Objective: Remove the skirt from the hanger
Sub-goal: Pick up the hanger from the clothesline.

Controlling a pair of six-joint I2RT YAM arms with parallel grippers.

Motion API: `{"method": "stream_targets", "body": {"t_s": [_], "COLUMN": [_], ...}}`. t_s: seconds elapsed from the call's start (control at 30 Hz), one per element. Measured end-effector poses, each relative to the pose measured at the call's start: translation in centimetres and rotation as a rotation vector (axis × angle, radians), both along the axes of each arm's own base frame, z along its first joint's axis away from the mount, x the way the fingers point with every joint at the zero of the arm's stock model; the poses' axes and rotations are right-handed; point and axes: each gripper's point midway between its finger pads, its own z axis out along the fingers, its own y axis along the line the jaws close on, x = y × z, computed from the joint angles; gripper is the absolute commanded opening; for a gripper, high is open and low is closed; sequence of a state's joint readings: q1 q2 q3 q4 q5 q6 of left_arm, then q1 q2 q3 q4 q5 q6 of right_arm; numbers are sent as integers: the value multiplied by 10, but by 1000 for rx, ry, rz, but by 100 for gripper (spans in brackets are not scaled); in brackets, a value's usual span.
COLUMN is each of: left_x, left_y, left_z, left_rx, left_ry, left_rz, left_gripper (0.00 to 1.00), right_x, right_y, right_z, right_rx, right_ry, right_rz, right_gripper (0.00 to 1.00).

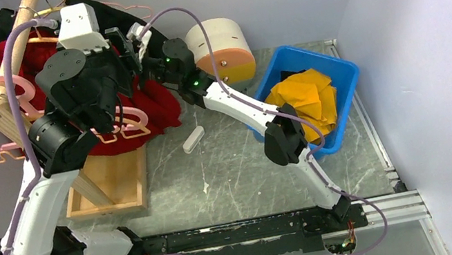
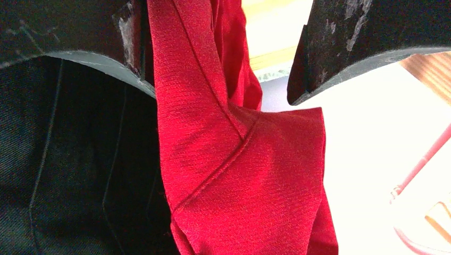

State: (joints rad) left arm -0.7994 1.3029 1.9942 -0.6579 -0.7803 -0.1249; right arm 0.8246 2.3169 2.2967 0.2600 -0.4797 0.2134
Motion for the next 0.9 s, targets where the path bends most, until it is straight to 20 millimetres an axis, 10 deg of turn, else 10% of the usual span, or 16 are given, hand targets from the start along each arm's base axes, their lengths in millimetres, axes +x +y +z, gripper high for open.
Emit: {"method": "stream_targets", "body": {"t_s": [0.2,0.53,0.9], "left_x": [-6,-14,-27], "left_y": [3,6,17], "left_z": [6,14,23], "left_rx": [-16,-45,-85], "left_ry": [-16,-36,-67], "left_rz": [-16,-42,-55], "left_gripper": [65,65,64], "right_x": [-12,-22,-31], "right_y": [8,18,21], "right_z": [-2,19,29], "right_rx": [-5,48,126], "right_ry": [4,27,183], "right_rz": [24,36,70], "right_gripper": [62,0,0]}}
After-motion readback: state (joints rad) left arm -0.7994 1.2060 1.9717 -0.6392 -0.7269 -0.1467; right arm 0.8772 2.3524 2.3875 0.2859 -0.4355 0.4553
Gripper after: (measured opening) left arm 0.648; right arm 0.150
